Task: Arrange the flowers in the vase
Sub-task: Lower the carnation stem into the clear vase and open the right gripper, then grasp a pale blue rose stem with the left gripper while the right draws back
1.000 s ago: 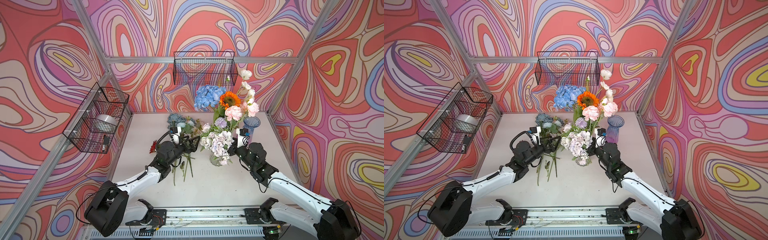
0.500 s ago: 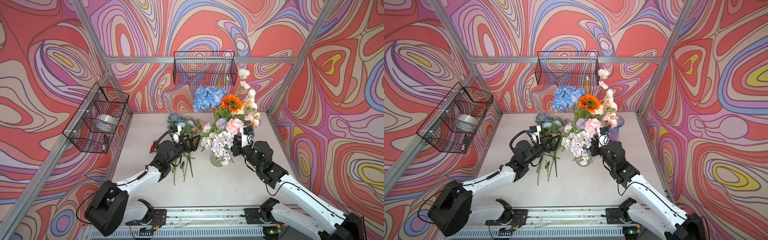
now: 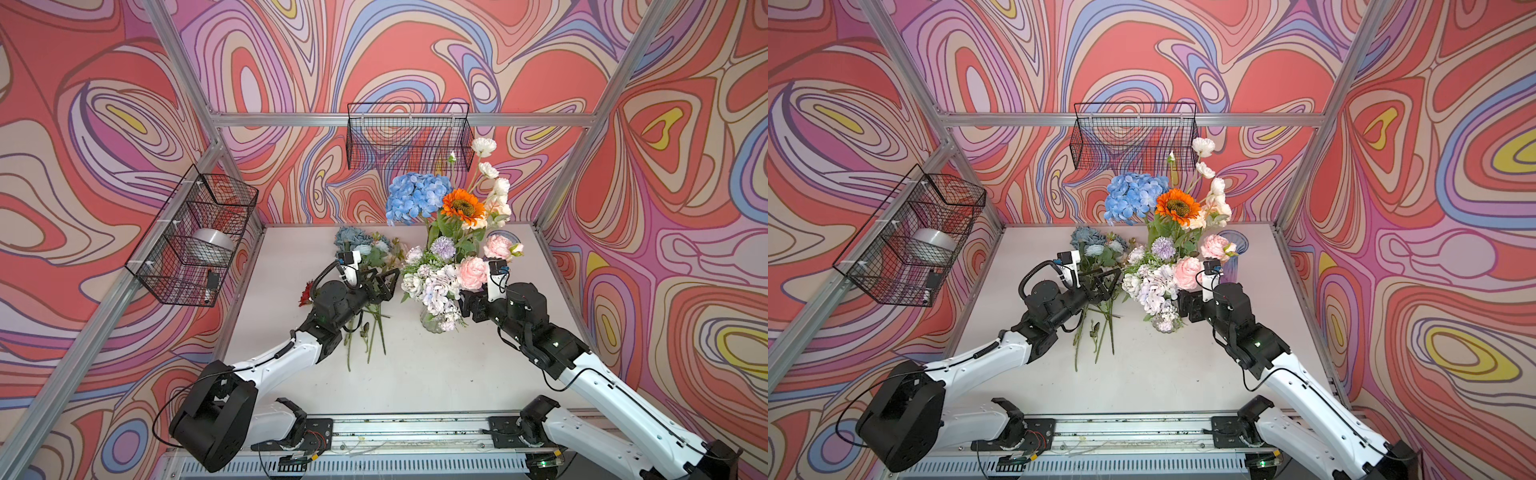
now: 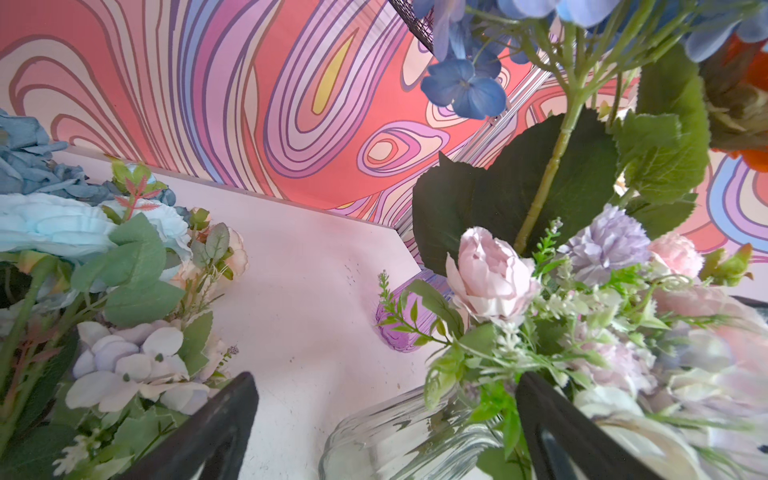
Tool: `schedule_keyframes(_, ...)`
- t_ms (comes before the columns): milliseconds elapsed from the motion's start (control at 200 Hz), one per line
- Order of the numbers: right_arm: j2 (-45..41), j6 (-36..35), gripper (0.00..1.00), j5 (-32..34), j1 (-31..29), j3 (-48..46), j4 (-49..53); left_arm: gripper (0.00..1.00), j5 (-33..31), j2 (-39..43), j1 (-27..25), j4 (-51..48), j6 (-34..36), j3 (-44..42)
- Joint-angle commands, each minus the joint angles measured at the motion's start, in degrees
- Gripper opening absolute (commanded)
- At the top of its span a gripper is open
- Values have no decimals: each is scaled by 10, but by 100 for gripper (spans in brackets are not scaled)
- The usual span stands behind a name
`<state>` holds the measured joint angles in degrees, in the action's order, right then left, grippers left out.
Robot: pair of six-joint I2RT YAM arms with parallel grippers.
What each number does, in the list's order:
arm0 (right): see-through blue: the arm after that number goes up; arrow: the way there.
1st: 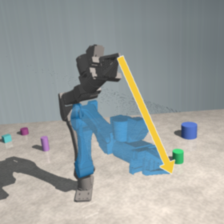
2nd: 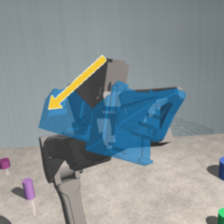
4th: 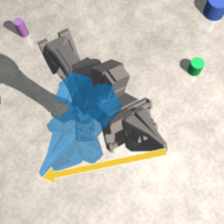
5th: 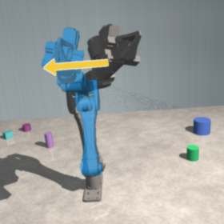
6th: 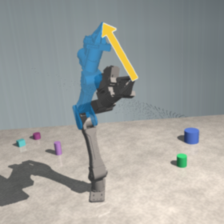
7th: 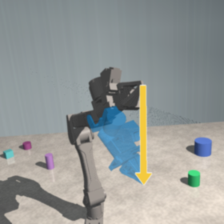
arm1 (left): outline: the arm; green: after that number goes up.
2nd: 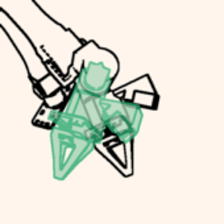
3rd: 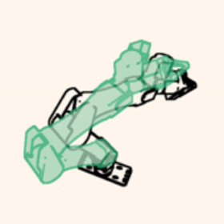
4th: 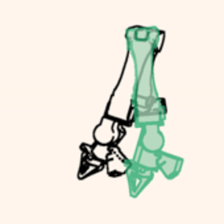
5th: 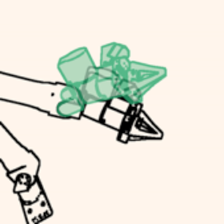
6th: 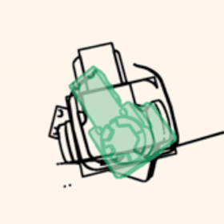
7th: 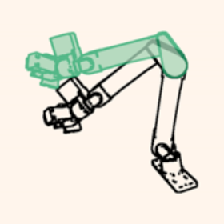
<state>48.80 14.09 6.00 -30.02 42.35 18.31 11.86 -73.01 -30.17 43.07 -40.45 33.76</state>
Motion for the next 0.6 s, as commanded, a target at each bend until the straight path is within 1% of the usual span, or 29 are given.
schedule_keyframes(0,-16,32,92,-23,2,27,66,100,5,-8,22,19,-24,12)
schedule_keyframes(150,-8,61,93,-44,2,26,97,100,27,1,97,31,-76,4)
schedule_keyframes(265,5,83,94,-54,2,3,97,100,41,19,146,6,-87,5)
schedule_keyframes(411,26,100,94,-73,2,-28,55,100,16,53,182,-73,-82,-4)
schedule_keyframes(501,41,106,94,-85,2,-49,18,100,-4,84,184,-144,-56,-12)
schedule_keyframes(596,63,111,93,-99,2,-69,-29,97,-17,114,184,-243,-30,-18)
